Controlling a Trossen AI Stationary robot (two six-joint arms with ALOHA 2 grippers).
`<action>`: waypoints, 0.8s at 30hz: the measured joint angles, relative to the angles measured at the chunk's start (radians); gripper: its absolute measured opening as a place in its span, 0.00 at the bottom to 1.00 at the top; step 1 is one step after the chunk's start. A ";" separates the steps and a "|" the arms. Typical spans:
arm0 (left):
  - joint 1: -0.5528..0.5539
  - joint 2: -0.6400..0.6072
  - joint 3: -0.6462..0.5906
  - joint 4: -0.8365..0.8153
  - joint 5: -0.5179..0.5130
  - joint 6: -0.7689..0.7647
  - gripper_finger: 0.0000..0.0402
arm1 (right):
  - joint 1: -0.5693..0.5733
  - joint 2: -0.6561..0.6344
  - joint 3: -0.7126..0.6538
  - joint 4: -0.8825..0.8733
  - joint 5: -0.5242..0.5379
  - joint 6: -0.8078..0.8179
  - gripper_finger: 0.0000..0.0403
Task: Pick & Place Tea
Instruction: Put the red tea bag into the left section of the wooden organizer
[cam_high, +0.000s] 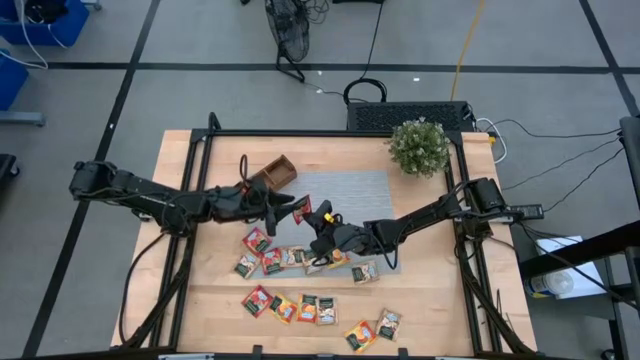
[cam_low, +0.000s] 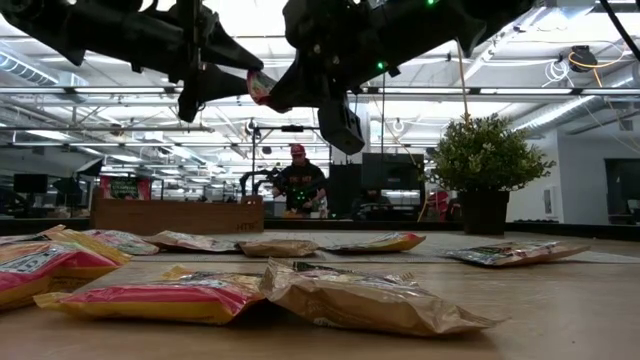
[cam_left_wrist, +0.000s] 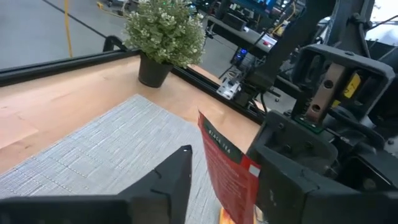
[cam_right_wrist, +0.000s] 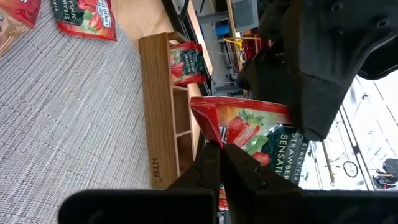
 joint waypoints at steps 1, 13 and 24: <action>0.006 0.000 0.000 0.000 0.020 0.000 0.36 | 0.000 0.000 0.000 0.000 0.000 0.000 0.00; 0.038 0.073 -0.001 0.076 0.102 0.115 0.02 | 0.000 0.000 0.000 0.003 0.003 0.019 0.00; -0.005 -0.158 0.001 -0.159 -0.132 0.389 0.01 | 0.009 -0.001 0.000 -0.084 0.000 0.517 0.08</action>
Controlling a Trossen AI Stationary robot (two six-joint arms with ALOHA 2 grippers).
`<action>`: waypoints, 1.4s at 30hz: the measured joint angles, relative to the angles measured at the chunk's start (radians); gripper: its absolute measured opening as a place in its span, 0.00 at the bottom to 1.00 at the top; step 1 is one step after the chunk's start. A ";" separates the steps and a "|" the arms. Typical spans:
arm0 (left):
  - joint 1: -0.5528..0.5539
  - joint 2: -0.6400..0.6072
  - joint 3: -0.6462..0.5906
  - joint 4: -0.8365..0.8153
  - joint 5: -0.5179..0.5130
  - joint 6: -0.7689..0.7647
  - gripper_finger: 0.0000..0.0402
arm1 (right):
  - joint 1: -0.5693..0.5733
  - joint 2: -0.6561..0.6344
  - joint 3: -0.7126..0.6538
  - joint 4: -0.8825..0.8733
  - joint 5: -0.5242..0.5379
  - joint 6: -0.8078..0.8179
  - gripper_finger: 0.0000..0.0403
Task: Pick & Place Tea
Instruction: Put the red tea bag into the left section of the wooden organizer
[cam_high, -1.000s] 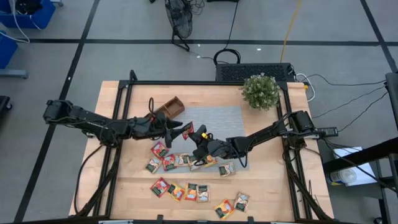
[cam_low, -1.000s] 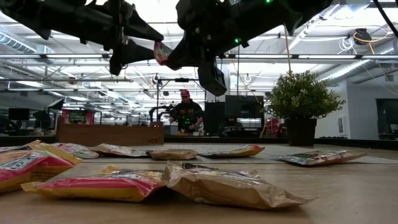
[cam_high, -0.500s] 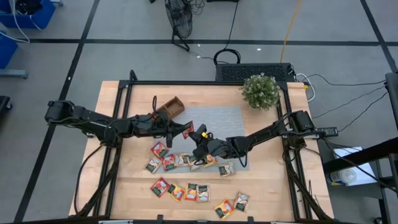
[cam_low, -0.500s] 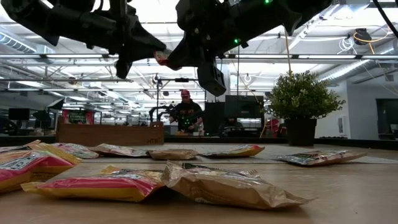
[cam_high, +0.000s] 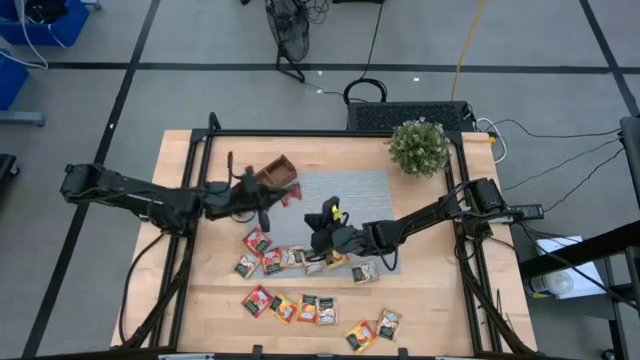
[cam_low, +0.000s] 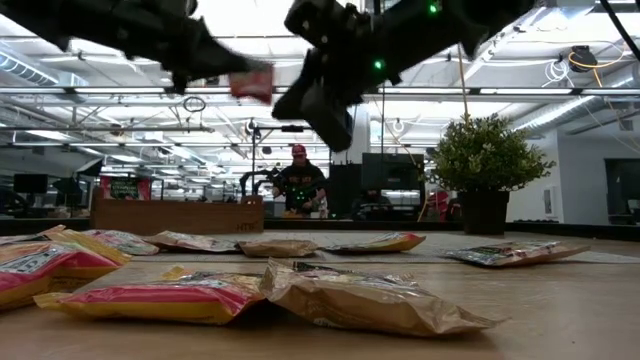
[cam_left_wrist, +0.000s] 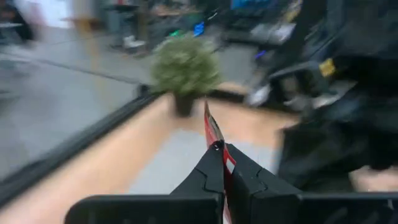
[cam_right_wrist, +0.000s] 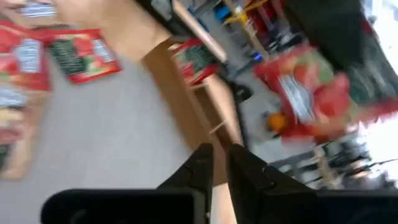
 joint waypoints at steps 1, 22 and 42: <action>-0.014 -0.027 -0.002 -0.055 -0.047 0.018 0.01 | 0.003 -0.004 0.000 -0.022 0.000 0.042 0.09; -0.256 -0.292 -0.336 -0.236 -0.643 -0.306 0.00 | -0.029 -0.225 -0.251 0.033 -0.160 0.249 0.15; -0.279 -0.269 -0.061 -1.009 -0.551 -0.757 0.00 | -0.030 -0.272 -0.371 0.055 -0.157 0.237 0.15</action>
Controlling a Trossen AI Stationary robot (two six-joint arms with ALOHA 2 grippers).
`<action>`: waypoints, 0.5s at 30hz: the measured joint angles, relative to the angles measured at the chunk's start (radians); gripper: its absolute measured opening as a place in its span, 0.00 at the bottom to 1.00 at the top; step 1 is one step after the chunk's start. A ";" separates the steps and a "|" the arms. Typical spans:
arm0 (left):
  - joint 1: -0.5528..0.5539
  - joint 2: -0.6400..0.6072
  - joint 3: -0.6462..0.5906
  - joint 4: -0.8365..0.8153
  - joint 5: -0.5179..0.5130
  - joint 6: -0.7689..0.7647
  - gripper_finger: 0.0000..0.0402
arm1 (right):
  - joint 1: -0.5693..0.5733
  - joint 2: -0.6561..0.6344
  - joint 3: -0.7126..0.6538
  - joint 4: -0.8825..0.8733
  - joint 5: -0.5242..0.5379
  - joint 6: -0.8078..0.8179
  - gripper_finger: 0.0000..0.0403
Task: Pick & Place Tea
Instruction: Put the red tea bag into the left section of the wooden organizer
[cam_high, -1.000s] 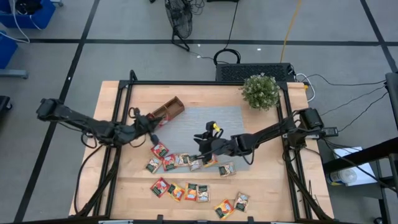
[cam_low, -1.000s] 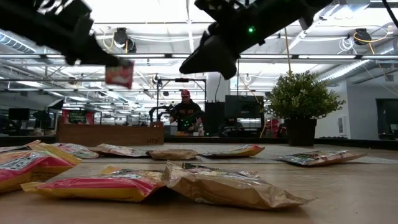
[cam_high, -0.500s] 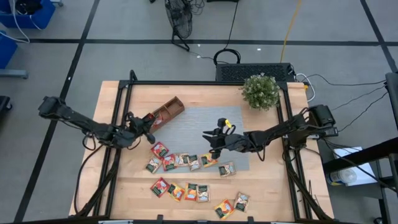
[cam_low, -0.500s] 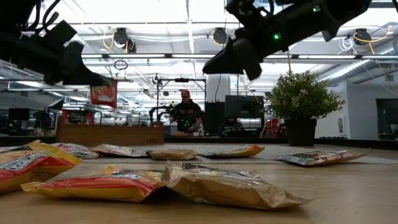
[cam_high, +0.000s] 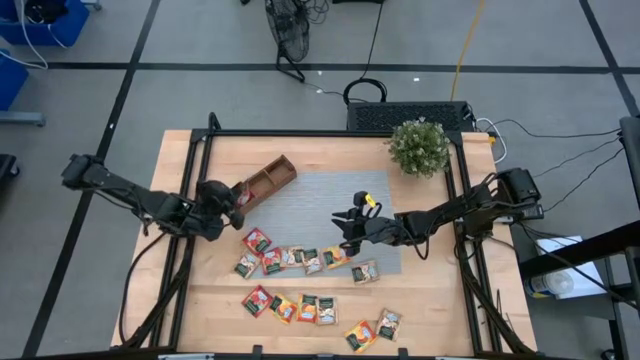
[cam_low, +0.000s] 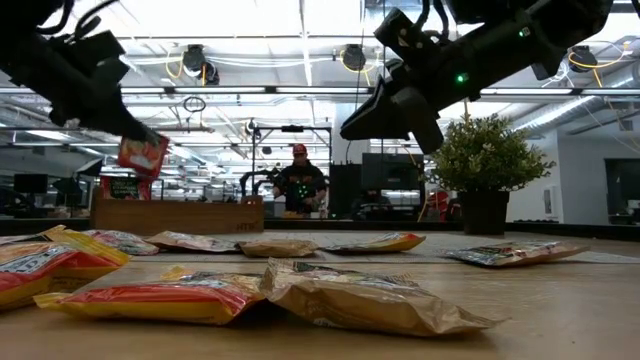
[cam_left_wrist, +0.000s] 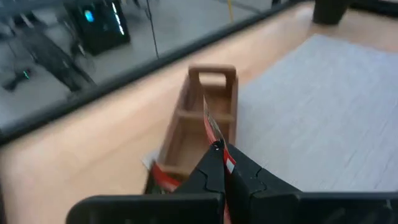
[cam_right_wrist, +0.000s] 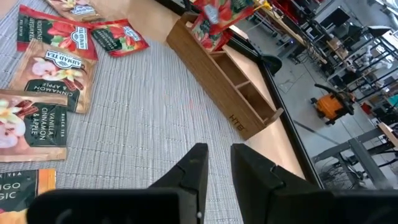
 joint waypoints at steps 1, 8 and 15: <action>0.008 0.007 -0.002 -0.019 0.014 -0.017 0.00 | 0.000 0.000 0.000 0.000 0.000 -0.009 0.15; 0.094 0.091 -0.005 -0.140 0.028 -0.157 0.00 | -0.001 0.000 0.000 0.010 0.000 -0.018 0.15; 0.138 0.169 -0.005 -0.110 0.070 -0.068 0.00 | -0.001 0.000 0.000 0.015 0.000 -0.018 0.15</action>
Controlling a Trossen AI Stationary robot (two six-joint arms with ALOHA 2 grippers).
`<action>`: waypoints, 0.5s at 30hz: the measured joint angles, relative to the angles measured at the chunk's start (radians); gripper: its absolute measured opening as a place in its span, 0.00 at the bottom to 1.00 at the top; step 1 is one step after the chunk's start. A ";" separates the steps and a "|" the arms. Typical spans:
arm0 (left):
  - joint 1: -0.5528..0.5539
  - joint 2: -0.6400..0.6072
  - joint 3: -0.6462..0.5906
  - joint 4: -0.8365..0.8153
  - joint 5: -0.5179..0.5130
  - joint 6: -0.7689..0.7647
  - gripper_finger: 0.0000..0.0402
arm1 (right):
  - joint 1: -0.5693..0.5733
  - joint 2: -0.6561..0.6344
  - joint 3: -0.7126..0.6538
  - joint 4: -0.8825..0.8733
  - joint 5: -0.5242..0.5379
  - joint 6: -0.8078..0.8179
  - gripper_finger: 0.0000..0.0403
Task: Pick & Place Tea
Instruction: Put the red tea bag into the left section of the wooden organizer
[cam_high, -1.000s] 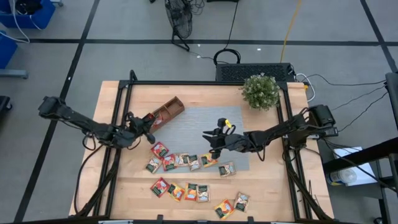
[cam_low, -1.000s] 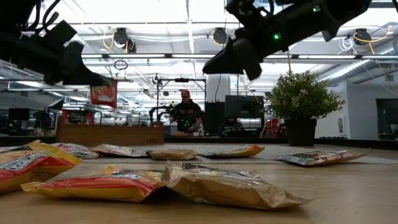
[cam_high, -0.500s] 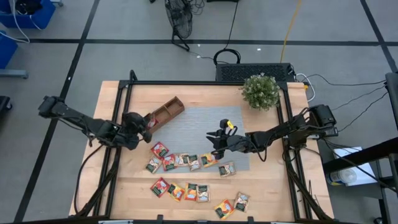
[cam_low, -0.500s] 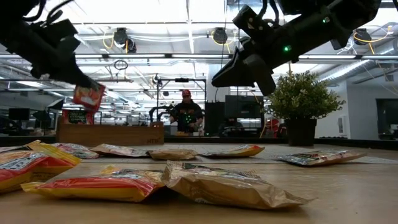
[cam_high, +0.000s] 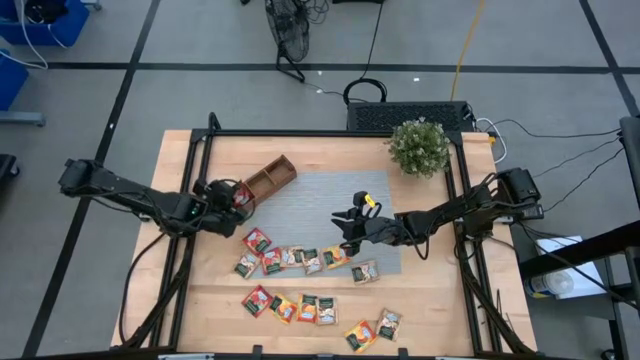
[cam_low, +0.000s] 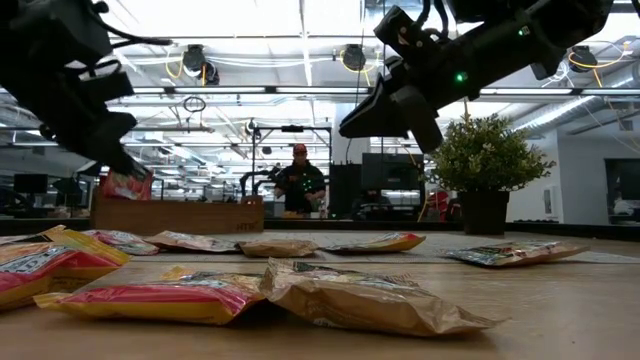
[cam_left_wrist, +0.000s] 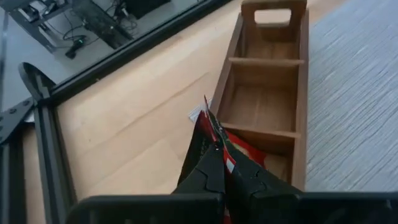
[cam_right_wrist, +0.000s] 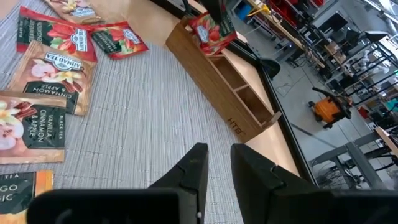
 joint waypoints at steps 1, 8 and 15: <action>0.003 0.011 0.000 0.000 0.000 0.009 0.00 | 0.000 0.000 0.000 0.002 0.000 0.000 0.15; 0.003 0.074 0.000 0.001 -0.035 0.021 0.01 | 0.000 0.000 0.000 0.007 0.000 0.000 0.15; 0.003 0.098 -0.001 0.003 -0.009 -0.025 0.01 | 0.000 0.000 0.000 0.007 0.000 0.000 0.15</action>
